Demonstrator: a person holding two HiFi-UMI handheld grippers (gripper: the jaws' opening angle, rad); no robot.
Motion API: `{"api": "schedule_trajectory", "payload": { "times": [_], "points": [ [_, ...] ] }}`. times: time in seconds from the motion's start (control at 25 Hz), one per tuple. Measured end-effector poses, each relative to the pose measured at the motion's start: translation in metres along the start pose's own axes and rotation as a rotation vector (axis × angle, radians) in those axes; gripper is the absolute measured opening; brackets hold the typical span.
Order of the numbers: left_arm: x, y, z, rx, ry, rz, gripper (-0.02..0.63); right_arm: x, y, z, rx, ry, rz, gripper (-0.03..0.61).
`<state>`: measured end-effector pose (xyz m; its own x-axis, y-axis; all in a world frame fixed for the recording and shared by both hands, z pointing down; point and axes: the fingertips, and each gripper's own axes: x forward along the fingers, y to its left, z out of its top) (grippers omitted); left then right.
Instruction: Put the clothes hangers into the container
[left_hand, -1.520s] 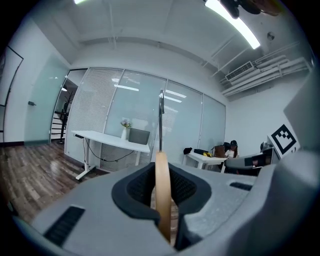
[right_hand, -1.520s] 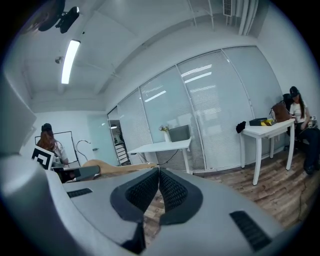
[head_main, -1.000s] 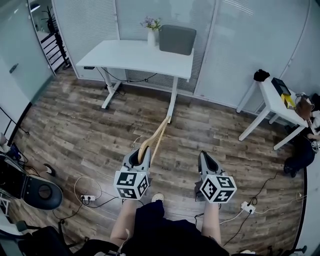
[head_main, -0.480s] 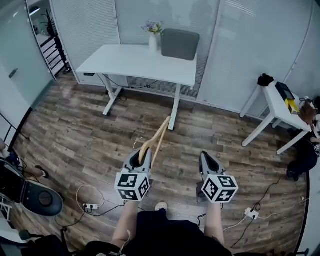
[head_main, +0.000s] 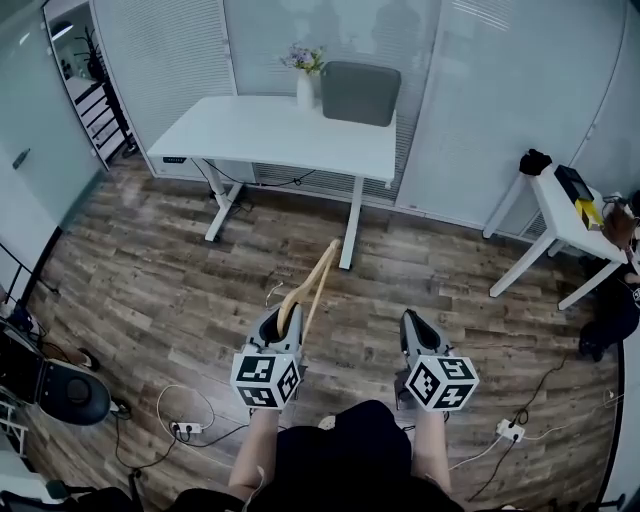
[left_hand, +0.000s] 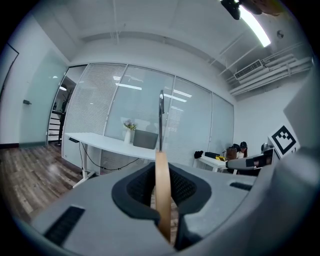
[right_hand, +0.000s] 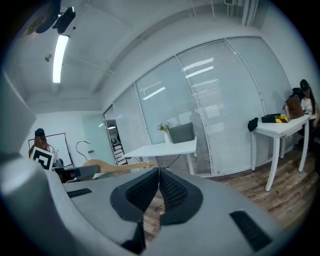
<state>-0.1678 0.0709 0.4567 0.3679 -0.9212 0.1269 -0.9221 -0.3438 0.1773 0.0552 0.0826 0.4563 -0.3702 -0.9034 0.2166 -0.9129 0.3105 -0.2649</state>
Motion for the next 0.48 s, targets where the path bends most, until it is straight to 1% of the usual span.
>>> {"api": "schedule_trajectory", "payload": {
  "times": [0.2, 0.48],
  "points": [
    [0.009, 0.003, 0.001, -0.015, 0.0, 0.001, 0.06, 0.009, -0.005, 0.01, -0.009, 0.002, -0.005, 0.029],
    [0.023, 0.008, -0.006, -0.023, 0.024, 0.01, 0.06, 0.029, -0.011, 0.0, 0.015, 0.037, 0.009, 0.029]
  ]
}}
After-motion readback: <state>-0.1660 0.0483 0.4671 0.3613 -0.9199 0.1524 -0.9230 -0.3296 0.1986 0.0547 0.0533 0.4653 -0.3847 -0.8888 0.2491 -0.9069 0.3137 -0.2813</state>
